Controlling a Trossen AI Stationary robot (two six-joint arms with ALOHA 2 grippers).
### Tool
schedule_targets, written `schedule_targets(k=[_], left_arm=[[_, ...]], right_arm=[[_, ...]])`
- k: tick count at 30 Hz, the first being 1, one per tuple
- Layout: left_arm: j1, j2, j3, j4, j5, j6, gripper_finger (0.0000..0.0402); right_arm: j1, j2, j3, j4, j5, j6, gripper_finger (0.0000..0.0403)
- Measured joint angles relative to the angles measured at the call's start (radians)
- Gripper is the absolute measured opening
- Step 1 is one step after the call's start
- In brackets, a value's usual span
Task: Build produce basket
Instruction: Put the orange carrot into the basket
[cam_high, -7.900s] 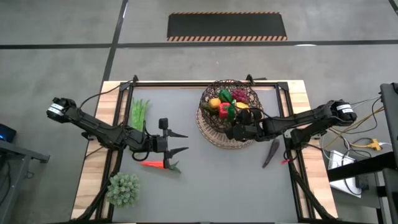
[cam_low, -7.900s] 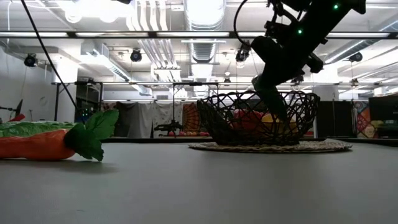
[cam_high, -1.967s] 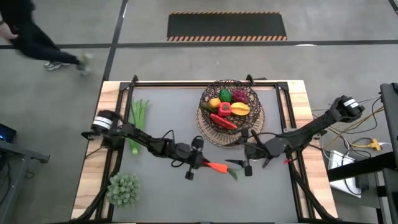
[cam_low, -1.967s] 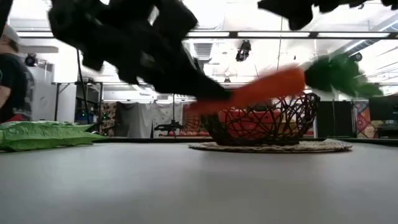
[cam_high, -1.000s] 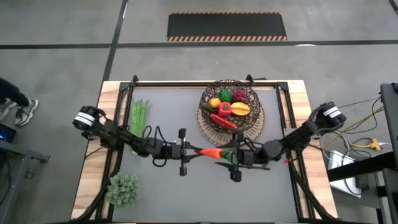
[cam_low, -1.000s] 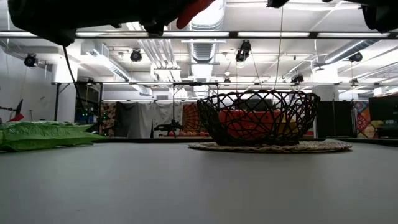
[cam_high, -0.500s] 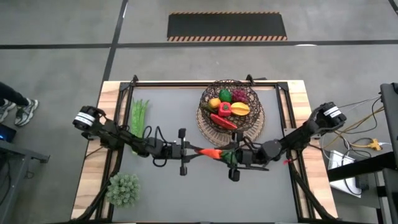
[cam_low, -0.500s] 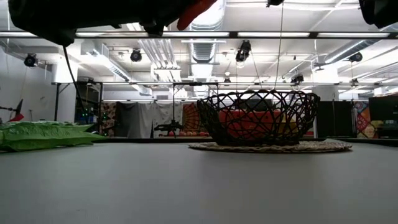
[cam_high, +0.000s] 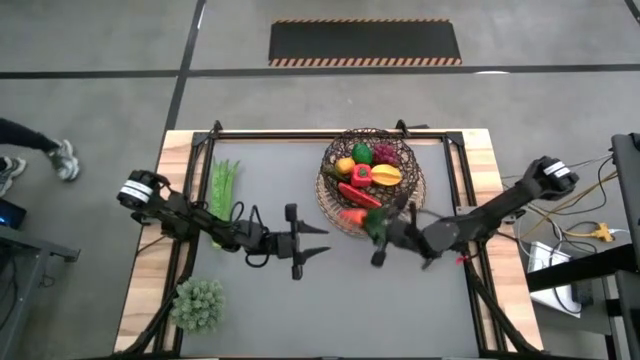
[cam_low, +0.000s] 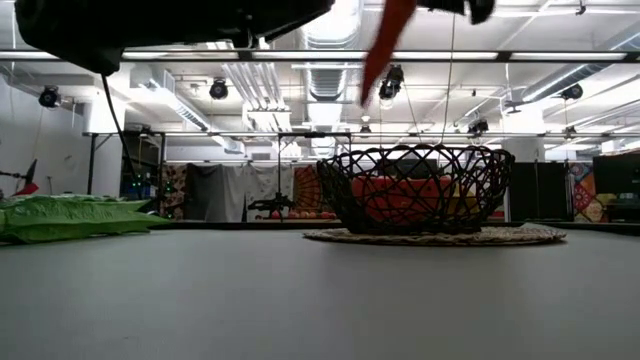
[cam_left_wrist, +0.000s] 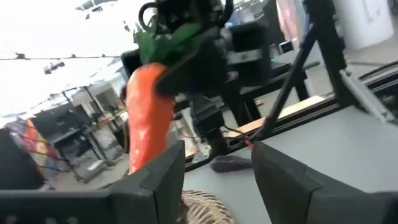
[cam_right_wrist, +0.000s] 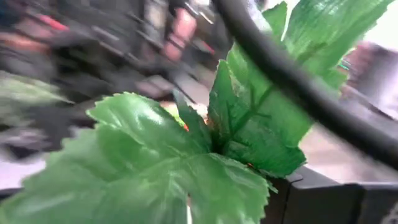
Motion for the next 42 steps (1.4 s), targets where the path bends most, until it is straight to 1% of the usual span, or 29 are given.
schedule_targets(k=[2, 3, 5, 7, 9, 12, 15, 22, 27, 35, 42], left_arm=[[0.0, -0.004, 0.0, 0.003, -0.031, 0.018, 0.0169], [0.0, -0.006, 0.0, 0.002, -0.054, 0.027, 0.0169], [0.0, -0.007, 0.0, 0.002, -0.093, 0.035, 0.0169], [0.0, -0.007, 0.0, 0.001, -0.11, 0.035, 0.0169], [0.0, -0.007, -0.002, 0.0, -0.11, 0.036, 0.0169], [0.0, -0.007, -0.008, -0.001, -0.11, 0.036, 0.0169], [-0.001, -0.007, -0.01, -0.002, -0.11, 0.036, 0.0169], [-0.001, -0.007, -0.01, -0.007, -0.11, 0.035, 0.0169], [-0.001, -0.007, -0.01, -0.006, -0.11, 0.035, 0.0169], [-0.001, -0.007, -0.01, -0.006, -0.11, 0.035, 0.0169], [-0.001, -0.007, -0.01, -0.006, -0.11, 0.034, 0.0169]], right_arm=[[-0.016, -0.056, 0.038, -0.233, 0.106, 0.127, 0.0126], [-0.03, -0.084, 0.061, -0.365, 0.132, 0.219, 0.0126], [-0.068, -0.135, 0.105, -0.645, 0.142, 0.448, 0.0126], [-0.109, -0.172, 0.134, -0.893, 0.148, 0.675, 0.0126], [-0.145, -0.199, 0.14, -1.074, 0.149, 0.856, 0.0126], [-0.189, -0.221, 0.124, -1.211, 0.149, 1.02, 0.0126], [-0.227, -0.225, 0.09, -1.236, 0.149, 1.083, 0.0126], [-0.305, -0.194, 0.047, -1.234, 0.149, 1.162, 0.0127], [-0.347, -0.159, 0.028, -1.236, 0.148, 1.204, 0.016], [-0.375, -0.123, 0.025, -1.235, 0.148, 1.21, 0.0174], [-0.381, -0.124, 0.025, -1.242, 0.141, 1.209, 0.0209]])
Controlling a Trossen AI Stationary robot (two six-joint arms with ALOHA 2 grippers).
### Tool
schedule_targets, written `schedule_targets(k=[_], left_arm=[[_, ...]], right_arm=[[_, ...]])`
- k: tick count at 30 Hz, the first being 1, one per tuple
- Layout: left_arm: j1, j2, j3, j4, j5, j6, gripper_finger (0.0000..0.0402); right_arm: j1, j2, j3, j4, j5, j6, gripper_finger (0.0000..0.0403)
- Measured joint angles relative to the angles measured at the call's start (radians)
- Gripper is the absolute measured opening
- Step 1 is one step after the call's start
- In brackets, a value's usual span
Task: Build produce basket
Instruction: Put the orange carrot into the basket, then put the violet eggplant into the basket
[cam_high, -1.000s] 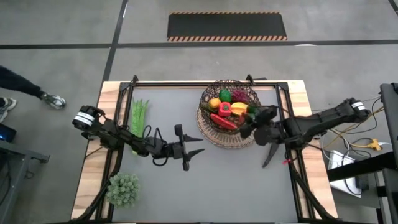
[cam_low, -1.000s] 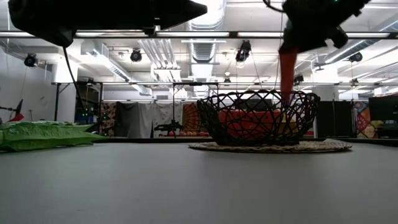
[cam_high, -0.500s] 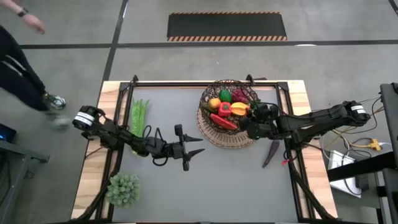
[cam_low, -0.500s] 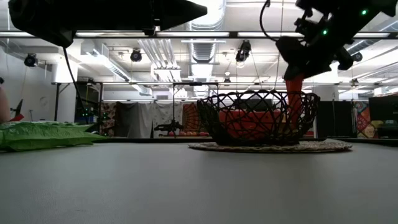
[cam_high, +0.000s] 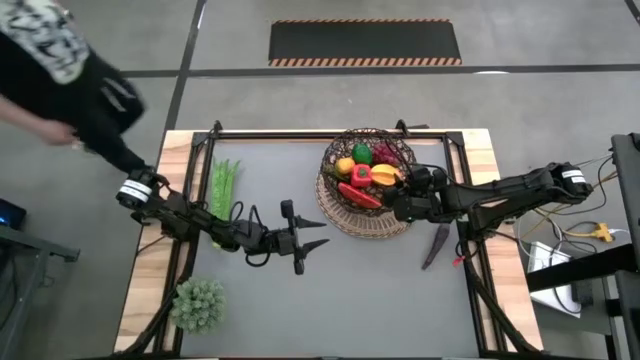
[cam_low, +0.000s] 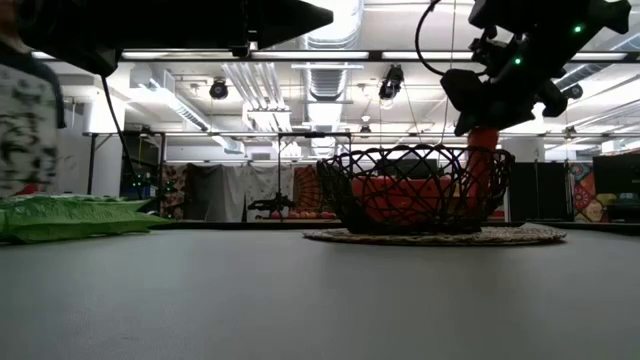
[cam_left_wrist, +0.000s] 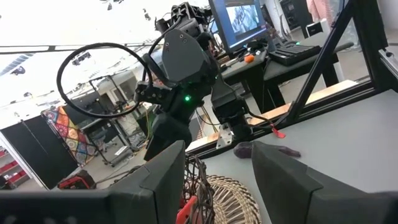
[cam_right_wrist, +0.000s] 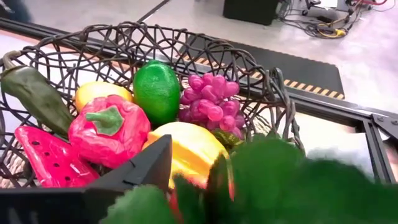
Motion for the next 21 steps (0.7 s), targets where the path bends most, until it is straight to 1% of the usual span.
schedule_targets(k=[7, 14, 17, 21], left_arm=[[0.0, 0.0, 0.0, 0.0, -0.005, -0.001, 0.0169], [0.0, 0.0, 0.0, 0.0, -0.007, -0.003, 0.0169], [0.0, 0.0, 0.0, 0.0, -0.007, -0.003, 0.0169], [-0.001, 0.0, 0.0, 0.0, -0.007, -0.003, 0.0169]], right_arm=[[-0.01, -0.01, 0.0, -0.009, -0.001, -0.011, 0.0259], [-0.024, -0.122, 0.018, -0.032, -0.001, -0.108, 0.0283], [-0.023, -0.184, 0.049, -0.031, -0.022, -0.213, 0.0285], [-0.023, -0.263, 0.096, -0.024, -0.128, -0.481, 0.0283]])
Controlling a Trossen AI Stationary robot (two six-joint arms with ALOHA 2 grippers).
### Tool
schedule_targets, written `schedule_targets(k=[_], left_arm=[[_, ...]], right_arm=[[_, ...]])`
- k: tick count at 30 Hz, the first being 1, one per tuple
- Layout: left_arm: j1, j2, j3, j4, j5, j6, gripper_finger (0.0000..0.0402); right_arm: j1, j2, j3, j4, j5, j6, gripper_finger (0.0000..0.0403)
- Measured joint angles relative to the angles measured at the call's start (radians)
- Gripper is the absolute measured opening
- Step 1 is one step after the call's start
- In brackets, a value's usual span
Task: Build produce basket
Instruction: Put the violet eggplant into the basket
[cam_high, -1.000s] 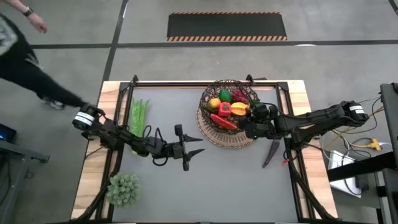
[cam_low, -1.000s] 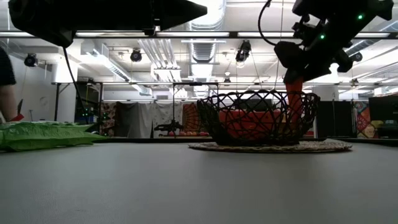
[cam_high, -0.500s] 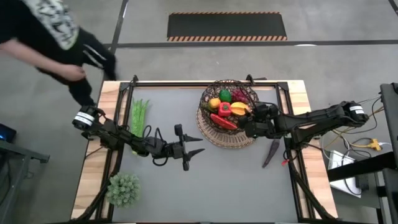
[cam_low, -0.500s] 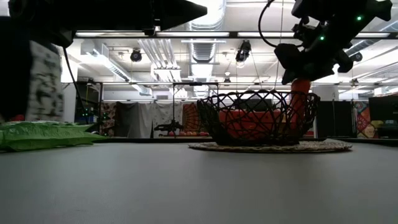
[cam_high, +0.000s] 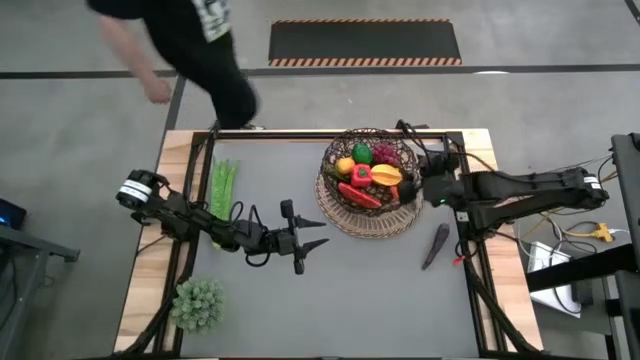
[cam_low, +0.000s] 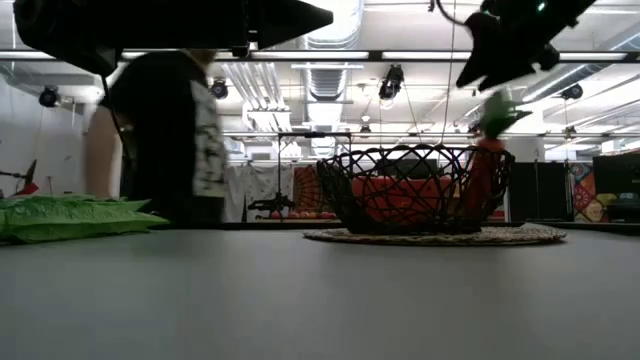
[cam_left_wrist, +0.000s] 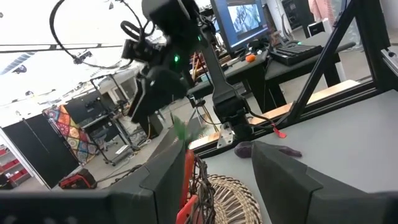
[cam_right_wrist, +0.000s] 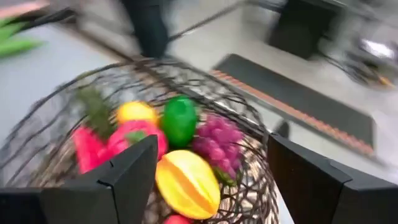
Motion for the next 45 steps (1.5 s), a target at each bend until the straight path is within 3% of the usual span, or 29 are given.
schedule_targets(k=[3, 10, 12, 14, 22, 27, 32, 37, 42, 45], left_arm=[[0.0, 0.0, 0.0, 0.0, 0.0, 0.0, 0.0169], [0.0, 0.0, 0.0, 0.0, 0.0, 0.0, 0.0169], [0.0, 0.0, 0.0, 0.0, 0.0, -0.008, 0.0169], [0.0, 0.0, 0.0, 0.0, 0.0, -0.024, 0.0169], [-0.003, -0.001, 0.0, -0.022, 0.0, -0.051, 0.0169], [-0.006, -0.001, 0.0, -0.021, 0.0, -0.052, 0.0169], [-0.006, -0.002, 0.0, -0.022, 0.0, -0.052, 0.0169], [-0.006, -0.002, 0.0, -0.022, 0.0, -0.052, 0.0169], [-0.006, -0.002, 0.0, -0.03, 0.0, -0.051, 0.0169], [-0.006, -0.002, 0.0, -0.03, 0.0, -0.05, 0.0169]], right_arm=[[0.0, -0.056, 0.016, 0.019, -0.212, -0.205, 0.0277], [0.0, -0.125, -0.043, 0.321, -0.907, -0.433, 0.0256], [0.0, -0.122, -0.064, 0.404, -1.048, -0.45, 0.025], [0.002, -0.112, -0.087, 0.477, -1.12, -0.456, 0.0246], [0.007, -0.036, -0.142, 0.645, -1.13, -0.398, 0.0237], [0.008, 0.001, -0.124, 0.664, -1.131, -0.06, 0.0235], [0.029, 0.017, -0.117, 0.425, -1.129, 0.363, 0.0227], [0.127, 0.035, -0.116, -0.003, -1.057, 0.7, 0.0224], [0.266, 0.077, -0.116, -0.38, -1.029, 0.956, 0.0224], [0.337, 0.106, -0.117, -0.492, -0.993, 1.086, 0.0224]])
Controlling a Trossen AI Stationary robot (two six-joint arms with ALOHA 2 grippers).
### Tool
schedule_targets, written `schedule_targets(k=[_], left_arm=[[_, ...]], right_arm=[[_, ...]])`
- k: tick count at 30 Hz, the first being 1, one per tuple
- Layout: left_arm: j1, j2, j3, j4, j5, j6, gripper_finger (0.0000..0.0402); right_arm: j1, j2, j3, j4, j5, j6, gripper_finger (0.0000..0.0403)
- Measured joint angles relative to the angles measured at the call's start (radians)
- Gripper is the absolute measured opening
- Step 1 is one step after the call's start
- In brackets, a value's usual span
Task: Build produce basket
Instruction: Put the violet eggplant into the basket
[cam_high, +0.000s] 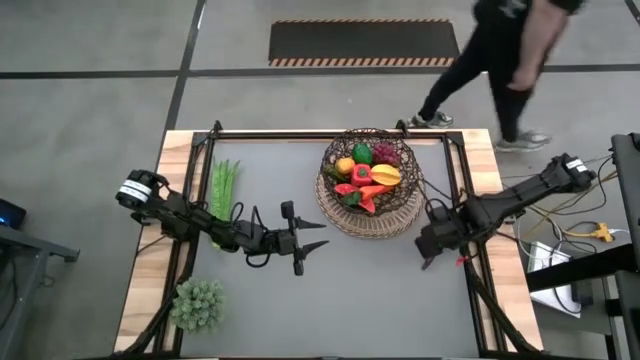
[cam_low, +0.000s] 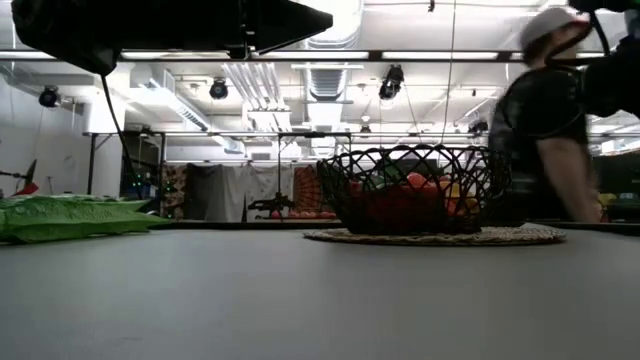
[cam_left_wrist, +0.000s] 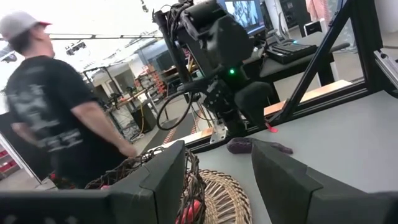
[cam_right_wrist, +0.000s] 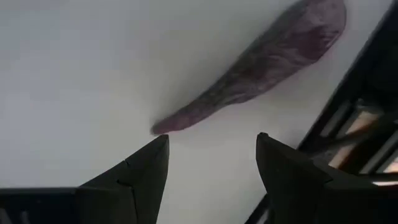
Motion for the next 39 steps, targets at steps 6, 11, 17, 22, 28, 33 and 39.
schedule_targets(k=[6, 11, 17, 22, 28, 33, 39], left_arm=[[0.0, 0.0, 0.0, -0.001, -0.003, 0.0, 0.0169], [0.0, 0.0, 0.0, -0.001, -0.016, 0.001, 0.0169], [-0.001, 0.0, 0.0, -0.043, -0.02, 0.001, 0.0169], [-0.001, -0.001, -0.001, -0.07, -0.079, 0.001, 0.0169], [0.0, -0.001, -0.001, -0.076, -0.121, 0.02, 0.0169], [0.0, -0.001, 0.0, -0.076, -0.121, 0.028, 0.0169], [0.0, -0.001, -0.001, -0.076, -0.121, 0.028, 0.0169]], right_arm=[[0.083, 0.06, 0.0, 0.031, 0.082, 0.107, 0.0224], [0.103, 0.144, 0.0, 0.03, 0.108, 0.168, 0.0224], [0.103, 0.259, 0.0, 0.032, 0.073, 0.2, 0.0224], [0.102, 0.324, 0.0, 0.049, 0.069, 0.211, 0.0224], [0.102, 0.397, 0.0, 0.052, 0.073, 0.239, 0.0224], [0.102, 0.458, 0.0, 0.063, 0.073, 0.24, 0.0211], [0.102, 0.503, 0.004, 0.079, 0.073, 0.201, 0.0152]])
